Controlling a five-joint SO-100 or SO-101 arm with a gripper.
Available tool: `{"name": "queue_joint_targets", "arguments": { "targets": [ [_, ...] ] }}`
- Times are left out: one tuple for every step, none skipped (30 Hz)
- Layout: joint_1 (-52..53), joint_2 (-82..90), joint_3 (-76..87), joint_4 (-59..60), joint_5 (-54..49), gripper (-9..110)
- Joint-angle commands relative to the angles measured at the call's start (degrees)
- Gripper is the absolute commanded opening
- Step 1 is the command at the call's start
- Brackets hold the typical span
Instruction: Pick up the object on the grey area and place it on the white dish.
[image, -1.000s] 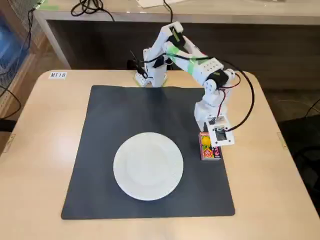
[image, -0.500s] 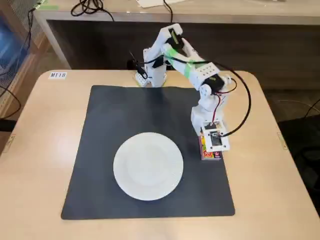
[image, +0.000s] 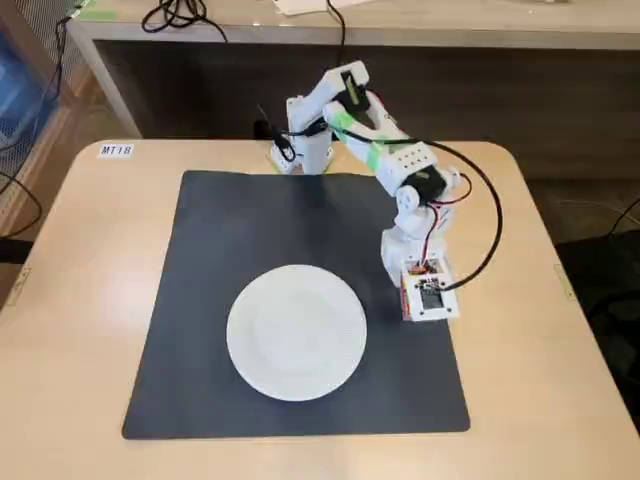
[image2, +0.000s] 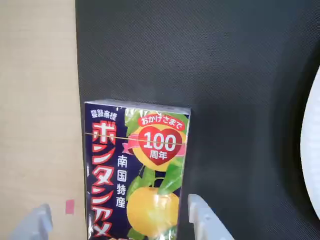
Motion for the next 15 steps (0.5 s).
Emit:
{"name": "queue_joint_targets", "arguments": {
  "targets": [
    [0.5, -1.0, -6.2, 1.7, -0.7, 34],
    [0.5, -1.7, -7.0, 2.2, -0.7, 34],
    [0.5, -2.2, -7.6, 2.5, -0.8, 34],
    [0.5, -2.6, -8.1, 2.7, -0.8, 33],
    [0.6, -2.9, -8.3, 2.8, -0.8, 33],
    [0.6, -3.1, -8.3, 2.9, -0.8, 33],
    [0.6, -3.3, -8.3, 3.0, -1.0, 33],
    [0.6, -3.4, -8.3, 3.1, -1.0, 33],
    [0.6, -3.6, -8.3, 3.1, -1.1, 32],
    [0.6, -3.8, -8.3, 3.1, -1.1, 32],
    [0.6, -4.0, -8.3, 3.1, -1.1, 32],
    [0.6, -4.5, -8.6, 3.1, -1.1, 32],
    [0.6, -4.7, -8.7, 3.1, -1.1, 31],
    [0.5, -5.0, -8.9, 3.1, -1.2, 31],
    [0.5, -5.2, -9.0, 3.1, -1.2, 31]
  ]
}}
